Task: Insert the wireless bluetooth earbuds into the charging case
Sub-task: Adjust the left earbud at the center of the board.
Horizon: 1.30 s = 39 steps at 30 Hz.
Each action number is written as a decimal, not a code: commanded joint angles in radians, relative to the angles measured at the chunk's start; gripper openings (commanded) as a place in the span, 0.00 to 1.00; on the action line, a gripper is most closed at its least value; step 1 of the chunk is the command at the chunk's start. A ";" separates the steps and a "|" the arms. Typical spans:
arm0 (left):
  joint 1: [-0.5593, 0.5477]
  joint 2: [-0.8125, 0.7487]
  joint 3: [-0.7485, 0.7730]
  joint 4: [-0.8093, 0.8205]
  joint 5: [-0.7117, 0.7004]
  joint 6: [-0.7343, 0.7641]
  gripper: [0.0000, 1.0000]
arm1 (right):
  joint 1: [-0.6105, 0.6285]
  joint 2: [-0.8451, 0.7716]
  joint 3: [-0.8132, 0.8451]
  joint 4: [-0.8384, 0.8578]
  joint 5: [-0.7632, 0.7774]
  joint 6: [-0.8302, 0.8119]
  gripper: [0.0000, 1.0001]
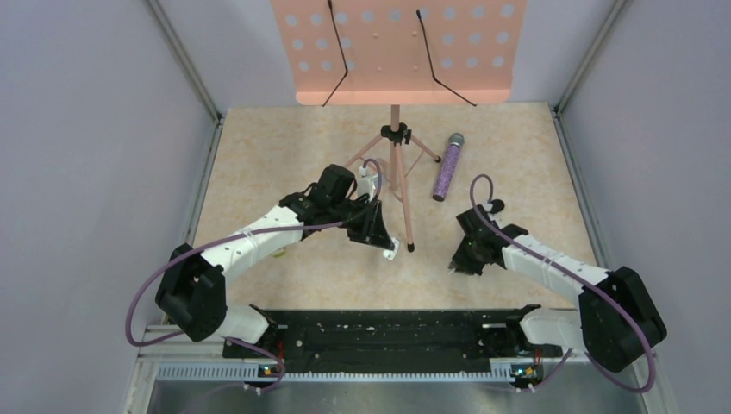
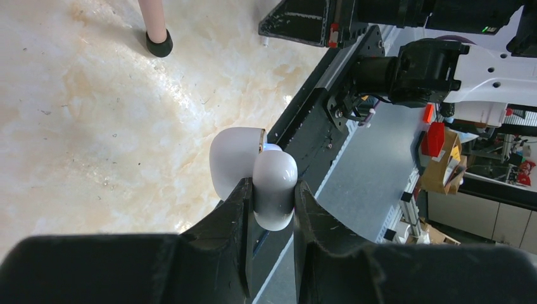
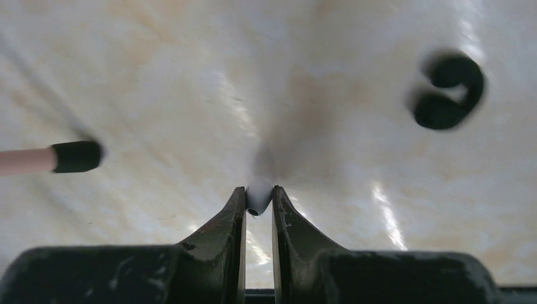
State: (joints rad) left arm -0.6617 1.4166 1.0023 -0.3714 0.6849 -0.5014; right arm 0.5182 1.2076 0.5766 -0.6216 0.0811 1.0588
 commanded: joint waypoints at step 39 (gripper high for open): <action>0.003 -0.015 0.029 -0.047 -0.058 0.034 0.00 | 0.043 -0.158 -0.095 0.434 -0.175 -0.434 0.47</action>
State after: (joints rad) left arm -0.6613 1.4010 1.0023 -0.4347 0.6296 -0.4656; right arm 0.4870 1.0054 0.3946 -0.1192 -0.2325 0.5903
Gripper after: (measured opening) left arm 0.269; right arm 0.460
